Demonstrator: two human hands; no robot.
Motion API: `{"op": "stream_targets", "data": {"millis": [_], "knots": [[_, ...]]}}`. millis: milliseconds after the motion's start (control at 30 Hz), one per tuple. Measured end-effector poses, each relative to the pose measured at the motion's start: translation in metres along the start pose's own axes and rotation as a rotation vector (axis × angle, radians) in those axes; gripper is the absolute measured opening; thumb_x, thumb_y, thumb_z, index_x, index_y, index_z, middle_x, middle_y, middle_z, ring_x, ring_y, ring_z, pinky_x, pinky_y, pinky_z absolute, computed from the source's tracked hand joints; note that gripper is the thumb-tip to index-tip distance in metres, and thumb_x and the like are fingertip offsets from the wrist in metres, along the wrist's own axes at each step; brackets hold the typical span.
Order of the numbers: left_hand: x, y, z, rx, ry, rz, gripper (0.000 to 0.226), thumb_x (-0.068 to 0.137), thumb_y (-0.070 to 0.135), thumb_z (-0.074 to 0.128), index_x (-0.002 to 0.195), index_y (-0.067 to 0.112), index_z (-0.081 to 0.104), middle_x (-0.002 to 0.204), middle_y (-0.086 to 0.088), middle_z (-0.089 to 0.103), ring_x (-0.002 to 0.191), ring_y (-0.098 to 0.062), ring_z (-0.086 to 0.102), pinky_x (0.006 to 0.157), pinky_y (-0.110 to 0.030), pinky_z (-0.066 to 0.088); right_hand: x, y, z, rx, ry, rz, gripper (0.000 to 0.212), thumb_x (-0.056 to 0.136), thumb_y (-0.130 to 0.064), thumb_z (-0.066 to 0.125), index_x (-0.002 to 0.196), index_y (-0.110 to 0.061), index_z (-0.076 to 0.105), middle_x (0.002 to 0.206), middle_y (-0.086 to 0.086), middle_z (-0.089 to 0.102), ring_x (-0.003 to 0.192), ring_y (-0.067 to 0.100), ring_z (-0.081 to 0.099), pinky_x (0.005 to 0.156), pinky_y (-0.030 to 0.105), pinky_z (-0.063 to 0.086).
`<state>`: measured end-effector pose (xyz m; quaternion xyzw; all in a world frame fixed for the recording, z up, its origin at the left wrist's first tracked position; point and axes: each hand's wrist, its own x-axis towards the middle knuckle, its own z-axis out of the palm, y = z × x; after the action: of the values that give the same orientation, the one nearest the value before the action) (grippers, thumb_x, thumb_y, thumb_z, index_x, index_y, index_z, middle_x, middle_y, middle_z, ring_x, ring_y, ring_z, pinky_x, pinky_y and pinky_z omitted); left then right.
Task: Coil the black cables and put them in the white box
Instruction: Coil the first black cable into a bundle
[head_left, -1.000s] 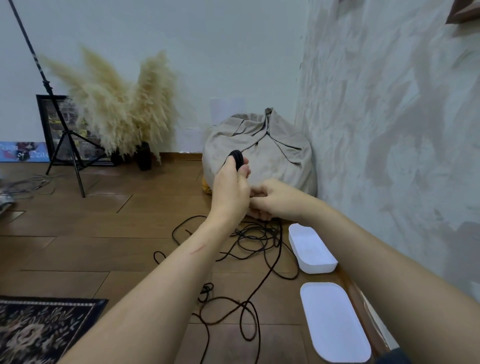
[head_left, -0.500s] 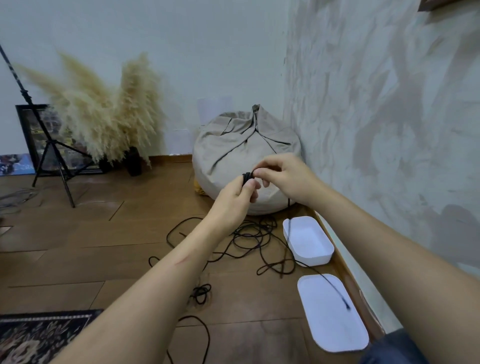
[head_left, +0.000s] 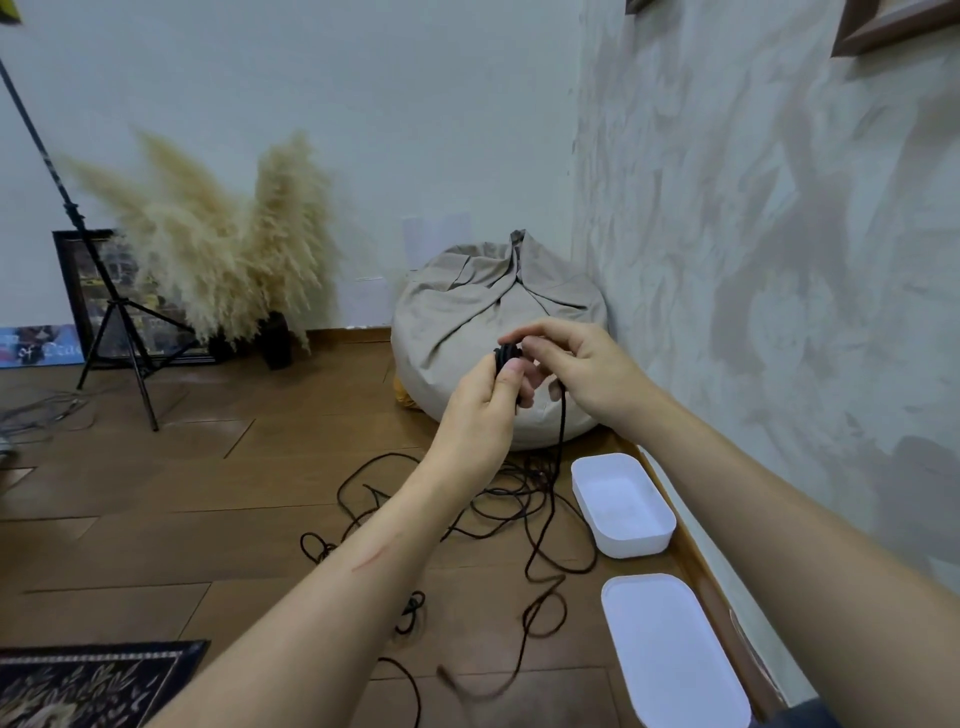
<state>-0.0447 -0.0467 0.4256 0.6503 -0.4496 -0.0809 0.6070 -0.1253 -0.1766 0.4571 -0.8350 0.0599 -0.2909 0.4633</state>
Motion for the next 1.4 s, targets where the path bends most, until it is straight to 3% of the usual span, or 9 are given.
{"op": "stream_targets", "data": {"millis": [167,300,400,700,833,900,1067,1233,1400], "knots": [[0.001,0.0,0.001,-0.038,0.006,-0.023,0.032,0.11,0.023,0.039,0.096,0.004,0.06,0.083,-0.002,0.059,0.093,-0.028,0.061,0.086,-0.041,0.049,-0.001,-0.003,0.002,0.019,0.002,0.006,0.026,0.105,-0.01,0.047,0.102,-0.022,0.07,0.096,0.023,0.068,0.074,0.014,0.07,0.067,0.037,0.056],[0.001,0.002,-0.003,-0.088,0.024,-0.034,0.029,0.11,0.021,0.041,0.089,0.008,0.057,0.081,-0.001,0.057,0.08,-0.01,0.055,0.077,-0.023,0.045,-0.002,-0.005,0.004,0.088,0.001,0.041,0.022,0.105,-0.008,0.047,0.096,-0.017,0.064,0.082,0.006,0.067,0.069,0.012,0.07,0.06,0.027,0.056],[0.001,0.003,-0.006,-0.079,0.006,-0.015,0.028,0.11,0.018,0.041,0.089,0.008,0.057,0.083,-0.005,0.057,0.085,-0.011,0.056,0.076,-0.017,0.044,-0.002,-0.006,0.006,0.077,0.012,0.035,0.021,0.105,-0.008,0.049,0.096,-0.017,0.066,0.086,0.009,0.068,0.074,0.011,0.072,0.062,0.025,0.056],[0.002,0.004,-0.006,-0.038,-0.051,-0.02,0.022,0.11,0.021,0.04,0.1,0.026,0.059,0.082,0.001,0.055,0.081,-0.009,0.052,0.077,-0.023,0.043,0.002,-0.012,0.0,-0.102,0.121,0.001,0.007,0.097,-0.015,0.063,0.091,-0.013,0.067,0.075,0.006,0.075,0.076,0.014,0.072,0.074,0.038,0.059],[-0.001,0.009,-0.007,-0.029,-0.096,-0.047,0.02,0.11,0.021,0.039,0.107,0.019,0.059,0.086,0.0,0.055,0.083,-0.008,0.053,0.075,-0.013,0.043,0.003,-0.016,-0.003,-0.256,0.107,-0.048,0.009,0.095,-0.022,0.065,0.088,-0.022,0.069,0.07,-0.004,0.074,0.074,0.01,0.071,0.081,0.043,0.057],[0.0,0.01,-0.008,-0.051,-0.105,-0.052,0.021,0.11,0.019,0.039,0.103,0.018,0.059,0.086,-0.004,0.054,0.084,-0.012,0.053,0.078,-0.018,0.044,0.005,-0.016,-0.004,-0.288,0.111,-0.065,0.009,0.094,-0.024,0.065,0.086,-0.023,0.07,0.068,-0.005,0.074,0.073,0.009,0.071,0.08,0.043,0.056],[0.001,0.017,-0.011,-0.171,-0.062,-0.044,0.022,0.109,0.012,0.041,0.102,0.016,0.061,0.081,-0.003,0.052,0.084,-0.019,0.051,0.082,-0.025,0.046,0.008,-0.014,-0.005,-0.026,0.037,-0.012,0.012,0.099,-0.009,0.059,0.097,-0.013,0.07,0.072,-0.005,0.072,0.075,0.009,0.069,0.068,0.027,0.055],[-0.001,0.028,-0.005,-0.261,-0.104,-0.032,0.023,0.109,0.013,0.041,0.095,0.015,0.059,0.074,0.007,0.055,0.083,-0.018,0.053,0.083,-0.024,0.047,0.01,-0.007,-0.008,0.16,0.063,0.025,0.017,0.101,-0.012,0.058,0.098,-0.017,0.073,0.071,0.007,0.055,0.06,0.015,0.048,0.06,0.025,0.047],[0.006,0.033,-0.004,-0.464,-0.064,-0.072,0.021,0.108,0.013,0.043,0.093,0.009,0.057,0.08,0.004,0.06,0.081,-0.015,0.058,0.079,-0.034,0.05,0.005,0.012,0.012,0.238,0.017,0.162,0.024,0.106,-0.007,0.045,0.099,-0.02,0.064,0.062,-0.009,0.052,0.053,0.006,0.039,0.052,0.022,0.029]]}}
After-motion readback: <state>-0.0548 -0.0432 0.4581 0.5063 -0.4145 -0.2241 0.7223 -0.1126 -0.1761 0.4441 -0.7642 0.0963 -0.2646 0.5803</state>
